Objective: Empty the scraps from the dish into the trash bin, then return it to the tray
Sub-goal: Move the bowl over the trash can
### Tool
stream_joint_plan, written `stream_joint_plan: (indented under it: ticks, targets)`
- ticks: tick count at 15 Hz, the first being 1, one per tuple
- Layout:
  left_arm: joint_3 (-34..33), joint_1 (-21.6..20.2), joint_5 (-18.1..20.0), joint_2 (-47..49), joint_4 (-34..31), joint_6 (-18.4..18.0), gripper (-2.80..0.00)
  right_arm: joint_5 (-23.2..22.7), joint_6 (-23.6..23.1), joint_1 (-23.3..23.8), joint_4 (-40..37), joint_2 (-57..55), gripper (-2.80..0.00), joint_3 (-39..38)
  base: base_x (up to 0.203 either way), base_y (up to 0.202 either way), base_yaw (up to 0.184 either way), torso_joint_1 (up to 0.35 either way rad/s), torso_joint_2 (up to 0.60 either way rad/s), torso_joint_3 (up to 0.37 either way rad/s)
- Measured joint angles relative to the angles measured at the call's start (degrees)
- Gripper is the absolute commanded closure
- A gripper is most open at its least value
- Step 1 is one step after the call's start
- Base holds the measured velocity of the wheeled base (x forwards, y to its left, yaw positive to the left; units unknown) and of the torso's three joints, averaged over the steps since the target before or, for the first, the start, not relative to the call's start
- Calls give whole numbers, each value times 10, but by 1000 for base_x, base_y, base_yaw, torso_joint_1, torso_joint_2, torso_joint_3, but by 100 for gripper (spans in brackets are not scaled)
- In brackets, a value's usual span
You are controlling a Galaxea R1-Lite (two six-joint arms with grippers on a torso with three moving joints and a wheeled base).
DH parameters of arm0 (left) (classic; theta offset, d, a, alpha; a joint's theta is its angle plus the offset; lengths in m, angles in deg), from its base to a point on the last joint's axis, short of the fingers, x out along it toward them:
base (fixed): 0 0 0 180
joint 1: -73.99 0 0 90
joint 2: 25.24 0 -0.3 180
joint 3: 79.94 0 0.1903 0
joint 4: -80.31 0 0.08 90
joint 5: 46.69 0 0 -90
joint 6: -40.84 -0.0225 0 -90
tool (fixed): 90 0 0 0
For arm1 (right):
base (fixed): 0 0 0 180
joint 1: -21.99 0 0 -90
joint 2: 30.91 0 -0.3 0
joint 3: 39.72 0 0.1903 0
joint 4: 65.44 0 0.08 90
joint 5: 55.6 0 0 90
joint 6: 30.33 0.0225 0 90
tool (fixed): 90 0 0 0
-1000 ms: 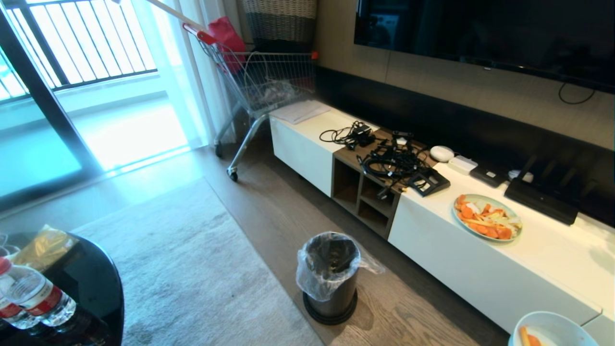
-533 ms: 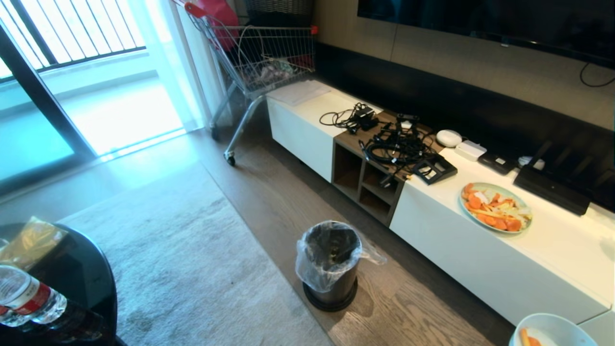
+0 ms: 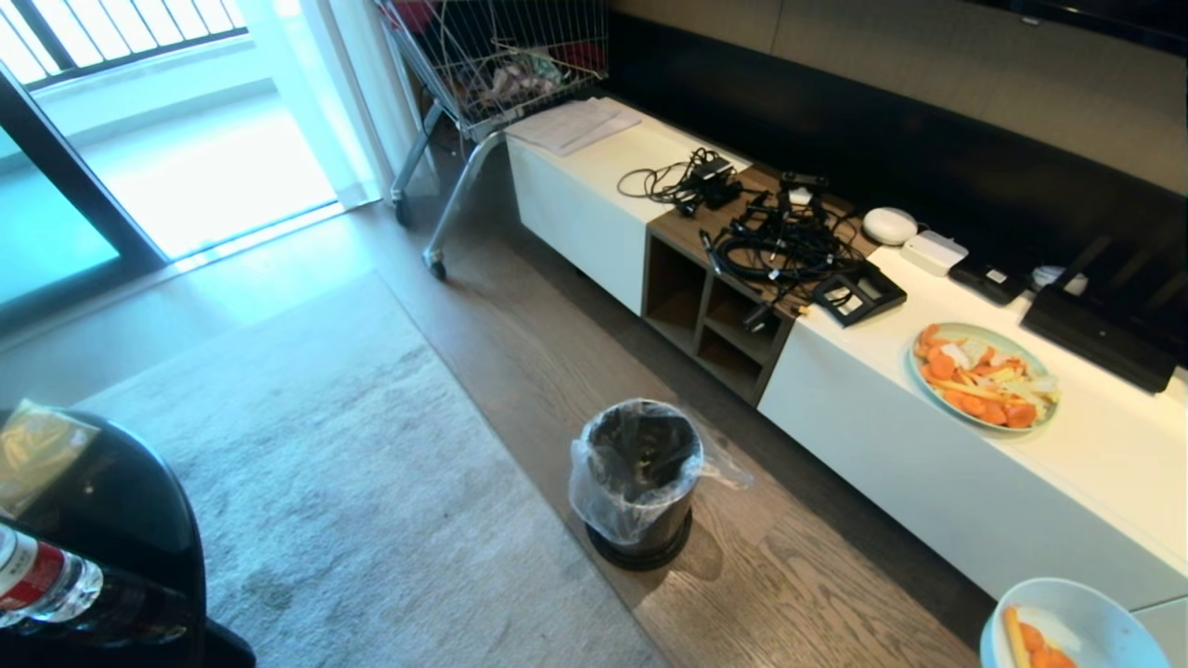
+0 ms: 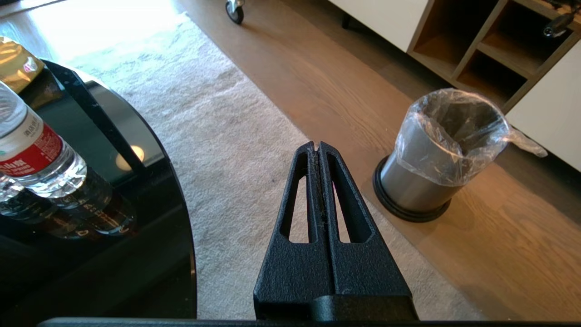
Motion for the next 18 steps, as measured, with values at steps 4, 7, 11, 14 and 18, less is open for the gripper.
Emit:
stream_joint_plan:
  ticks: [4, 7, 11, 14, 18]
  targets:
    - [0, 0, 0, 0, 0, 0, 0, -1, -3, -1, 1, -3, 0, 25, 0, 0, 0, 2, 4, -197]
    - [0, 0, 0, 0, 0, 0, 0, -1, -19, -1, 28, -13, 0, 31, 0, 0, 0, -2, 1, -202]
    - [0, 0, -1, 0, 0, 0, 0, -1, -21, -1, 72, -60, 0, 61, 0, 0, 0, 1, 2, -195]
    - [0, 0, -1, 0, 0, -1, 0, -2, -21, -1, 119, -104, 0, 83, 0, 0, 0, 1, 1, -199]
    - [0, 0, -1, 0, 0, -2, 0, -2, -21, -1, 133, -143, 0, 109, 0, 0, 0, 3, 2, -195]
